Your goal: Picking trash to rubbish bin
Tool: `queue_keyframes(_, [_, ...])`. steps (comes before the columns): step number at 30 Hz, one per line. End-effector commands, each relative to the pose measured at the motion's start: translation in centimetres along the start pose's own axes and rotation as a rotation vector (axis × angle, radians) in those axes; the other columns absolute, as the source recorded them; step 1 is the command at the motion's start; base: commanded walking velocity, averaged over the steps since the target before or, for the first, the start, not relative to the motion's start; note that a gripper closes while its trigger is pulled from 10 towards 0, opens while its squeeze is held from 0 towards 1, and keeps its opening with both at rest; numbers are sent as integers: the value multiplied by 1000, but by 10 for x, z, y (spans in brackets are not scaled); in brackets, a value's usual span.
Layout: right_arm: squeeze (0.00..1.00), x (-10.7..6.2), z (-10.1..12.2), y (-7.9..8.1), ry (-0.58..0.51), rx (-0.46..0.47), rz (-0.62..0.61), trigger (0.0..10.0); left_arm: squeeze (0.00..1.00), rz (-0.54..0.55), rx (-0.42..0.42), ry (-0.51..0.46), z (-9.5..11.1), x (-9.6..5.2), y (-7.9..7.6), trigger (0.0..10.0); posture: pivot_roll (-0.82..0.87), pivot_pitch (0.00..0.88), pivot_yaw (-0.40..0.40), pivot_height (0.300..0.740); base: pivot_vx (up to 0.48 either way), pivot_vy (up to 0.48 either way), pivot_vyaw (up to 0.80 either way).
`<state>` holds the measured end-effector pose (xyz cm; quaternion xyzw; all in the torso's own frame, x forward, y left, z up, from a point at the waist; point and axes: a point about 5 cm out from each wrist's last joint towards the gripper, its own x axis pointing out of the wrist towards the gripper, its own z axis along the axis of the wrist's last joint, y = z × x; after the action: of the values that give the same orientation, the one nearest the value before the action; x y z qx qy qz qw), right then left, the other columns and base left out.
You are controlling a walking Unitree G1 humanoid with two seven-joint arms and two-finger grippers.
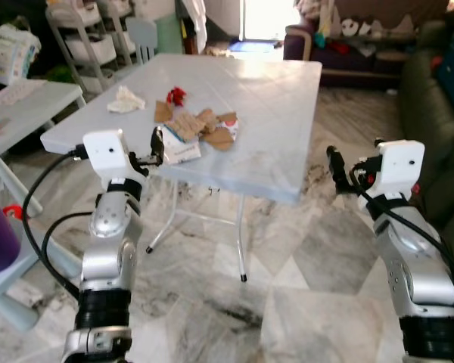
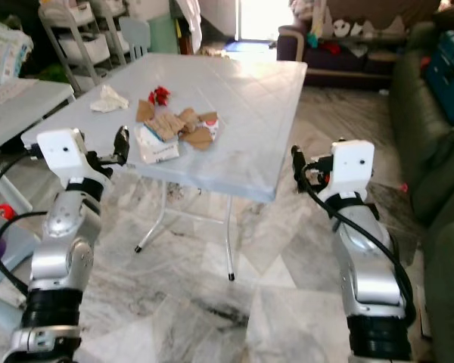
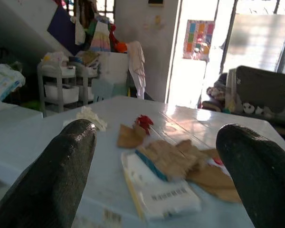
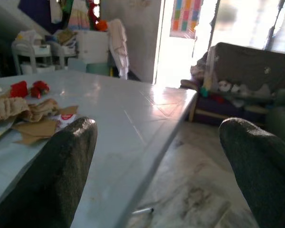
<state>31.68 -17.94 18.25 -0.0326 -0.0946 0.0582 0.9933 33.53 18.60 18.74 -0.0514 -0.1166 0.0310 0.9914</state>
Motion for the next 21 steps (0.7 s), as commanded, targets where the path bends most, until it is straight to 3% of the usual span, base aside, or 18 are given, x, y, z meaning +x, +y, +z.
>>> queue_keyframes(1, [0, -3, 3, -9, -12, -17, -24, 10000, 0, -17, -6, -6, 2, 2, -8, 10000, -31, 55, 1, 740, 349, 0, 0])
queue_keyframes(5, [0, -3, 3, -9, -11, -16, -23, 10000, 0, -15, -7, -6, 2, 1, -8, 10000, -30, 56, 0, 740, 345, 0, 0])
queue_keyframes(16, [0, -3, 2, -8, -11, -13, -21, 10000, 0, 39, -13, 32, -2, 2, -5, 10000, -29, 55, 1, 740, 0, 0, 0])
queue_keyframes(21, [0, -3, 2, -8, -13, -11, -24, 10000, 0, 28, -23, 37, -1, 4, -6, 10000, -27, 54, 5, 740, 0, 352, 0])
